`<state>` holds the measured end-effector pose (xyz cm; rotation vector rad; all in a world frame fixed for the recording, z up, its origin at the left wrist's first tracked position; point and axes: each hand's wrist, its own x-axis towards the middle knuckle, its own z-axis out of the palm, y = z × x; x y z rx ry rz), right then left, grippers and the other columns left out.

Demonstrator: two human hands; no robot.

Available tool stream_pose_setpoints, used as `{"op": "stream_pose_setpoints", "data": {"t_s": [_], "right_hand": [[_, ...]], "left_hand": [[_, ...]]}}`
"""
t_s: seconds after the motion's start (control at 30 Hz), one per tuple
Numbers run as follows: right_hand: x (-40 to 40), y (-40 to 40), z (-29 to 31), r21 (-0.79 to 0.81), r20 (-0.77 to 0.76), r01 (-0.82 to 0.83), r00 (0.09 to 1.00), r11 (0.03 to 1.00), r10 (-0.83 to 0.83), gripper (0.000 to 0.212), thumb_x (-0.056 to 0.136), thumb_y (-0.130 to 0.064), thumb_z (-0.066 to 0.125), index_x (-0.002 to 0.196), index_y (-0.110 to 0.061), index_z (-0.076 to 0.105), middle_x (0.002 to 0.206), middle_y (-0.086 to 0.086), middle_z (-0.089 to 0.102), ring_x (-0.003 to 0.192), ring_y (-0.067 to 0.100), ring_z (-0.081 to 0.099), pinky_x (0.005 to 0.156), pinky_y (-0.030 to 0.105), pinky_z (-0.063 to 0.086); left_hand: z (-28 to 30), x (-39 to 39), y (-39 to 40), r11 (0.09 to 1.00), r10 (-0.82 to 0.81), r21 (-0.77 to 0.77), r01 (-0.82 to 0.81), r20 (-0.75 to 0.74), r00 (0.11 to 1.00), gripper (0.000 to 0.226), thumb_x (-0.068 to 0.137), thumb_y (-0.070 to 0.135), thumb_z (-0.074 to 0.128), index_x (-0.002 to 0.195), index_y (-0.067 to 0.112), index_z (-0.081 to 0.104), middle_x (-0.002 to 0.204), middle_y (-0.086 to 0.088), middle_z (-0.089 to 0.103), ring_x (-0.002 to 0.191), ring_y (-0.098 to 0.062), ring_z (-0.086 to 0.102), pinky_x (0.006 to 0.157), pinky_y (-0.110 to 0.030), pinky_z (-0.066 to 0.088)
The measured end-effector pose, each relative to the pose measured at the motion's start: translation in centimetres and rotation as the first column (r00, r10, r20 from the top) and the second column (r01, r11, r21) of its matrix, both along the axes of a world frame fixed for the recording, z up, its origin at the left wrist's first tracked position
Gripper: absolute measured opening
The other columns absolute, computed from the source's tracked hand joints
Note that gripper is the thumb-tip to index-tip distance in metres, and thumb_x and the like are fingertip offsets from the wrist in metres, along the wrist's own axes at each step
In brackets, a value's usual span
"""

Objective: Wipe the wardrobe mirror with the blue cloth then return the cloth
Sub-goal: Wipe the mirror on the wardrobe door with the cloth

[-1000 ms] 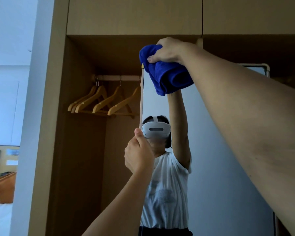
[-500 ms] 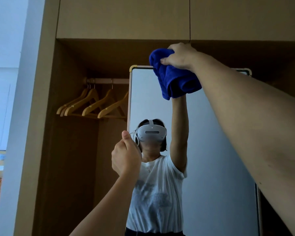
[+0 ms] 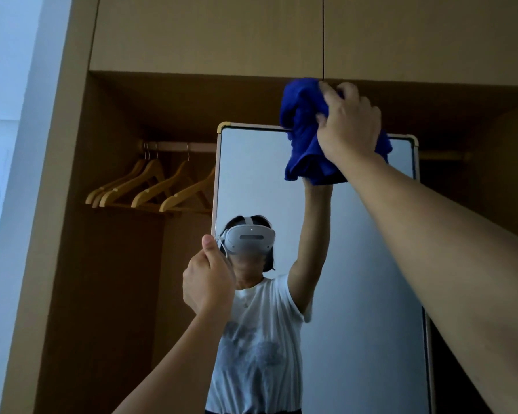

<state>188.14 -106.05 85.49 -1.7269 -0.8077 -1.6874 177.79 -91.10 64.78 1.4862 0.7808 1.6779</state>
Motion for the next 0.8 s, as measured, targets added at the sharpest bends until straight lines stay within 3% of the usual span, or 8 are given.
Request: {"op": "stream_pose_setpoints", "data": {"t_s": [0.1,0.27,0.37,0.43,0.53,0.63,0.7,0.8], "right_hand": [[1.3,-0.3,-1.2,0.178,-0.012,0.080,0.997,0.981,-0.079,0.055,0.095,-0.026,0.047,0.147,-0.029,0.028,0.150,0.008,0.029,0.121,0.034,0.042,0.099,0.045,0.030],[1.6,-0.9,0.1,0.077,-0.195,0.112,0.976,0.991,-0.095,0.067,0.084,-0.016,0.058,0.144,-0.030,0.031,0.157,0.004,0.016,0.140,0.033,0.018,0.109,0.054,0.015],[1.5,-1.0,0.8,-0.107,-0.254,0.063,0.963,0.992,-0.088,0.046,0.087,-0.016,0.048,0.132,-0.026,0.046,0.136,0.007,0.048,0.130,0.032,0.036,0.109,0.053,0.013],[1.8,-1.6,1.3,-0.193,-0.341,-0.001,0.938,0.981,-0.066,0.031,0.093,-0.029,0.039,0.119,-0.024,0.056,0.111,0.007,0.061,0.116,0.033,0.049,0.112,0.055,0.007],[2.5,-2.6,2.1,-0.269,-0.466,-0.044,0.880,0.962,-0.090,0.065,0.090,-0.070,0.025,0.128,-0.026,0.053,0.127,0.010,0.056,0.125,0.036,0.045,0.112,0.059,-0.002],[3.0,-2.6,2.6,-0.281,-0.487,-0.072,0.870,0.957,-0.077,0.087,0.076,-0.087,0.020,0.129,-0.027,0.053,0.131,0.010,0.054,0.127,0.038,0.042,0.112,0.059,0.005],[3.1,-2.3,2.6,-0.277,-0.448,-0.068,0.892,0.958,-0.066,0.088,0.074,-0.088,0.020,0.124,-0.026,0.056,0.124,0.010,0.058,0.119,0.036,0.048,0.109,0.055,0.017],[2.9,-2.3,3.0,-0.274,-0.412,-0.068,0.909,0.959,-0.054,0.087,0.074,-0.088,0.021,0.114,-0.021,0.061,0.109,0.009,0.061,0.095,0.030,0.053,0.090,0.043,0.034]], "left_hand": [[-0.1,0.1,0.1,1.000,0.005,0.005,-0.005,-0.003,1.000,0.062,0.098,0.051,0.016,0.099,0.014,0.066,0.082,-0.001,0.055,0.090,-0.027,0.057,0.080,-0.039,0.044],[0.0,0.5,0.2,1.000,0.005,0.005,-0.004,-0.022,1.000,0.056,0.100,0.048,0.016,0.089,0.015,0.060,0.070,0.005,0.047,0.081,-0.021,0.048,0.075,-0.035,0.039],[0.0,0.7,0.3,1.000,-0.001,0.011,0.001,-0.037,0.999,0.054,0.100,0.048,0.014,0.081,0.017,0.054,0.068,0.006,0.046,0.081,-0.022,0.050,0.075,-0.037,0.041],[0.0,0.9,0.5,1.000,-0.003,0.014,0.004,-0.035,0.999,0.054,0.099,0.049,0.014,0.082,0.018,0.054,0.069,0.006,0.046,0.082,-0.023,0.051,0.076,-0.038,0.041],[0.0,1.0,0.6,1.000,-0.021,0.016,0.021,-0.024,1.000,0.058,0.099,0.049,0.014,0.086,0.016,0.058,0.075,0.002,0.051,0.088,-0.027,0.055,0.080,-0.040,0.042],[0.0,1.1,0.8,0.999,-0.029,0.021,0.029,-0.016,0.999,0.063,0.098,0.051,0.014,0.094,0.012,0.063,0.089,-0.006,0.060,0.095,-0.031,0.057,0.087,-0.045,0.045],[0.0,1.0,0.8,0.999,-0.051,0.016,0.051,-0.017,0.999,0.058,0.099,0.050,0.015,0.078,0.017,0.057,0.082,-0.001,0.056,0.095,-0.030,0.056,0.086,-0.044,0.045],[0.0,1.0,1.0,0.998,-0.068,0.017,0.068,0.001,0.998,0.057,0.099,0.050,0.016,0.079,0.018,0.058,0.087,-0.003,0.057,0.099,-0.032,0.056,0.086,-0.043,0.043]]}}
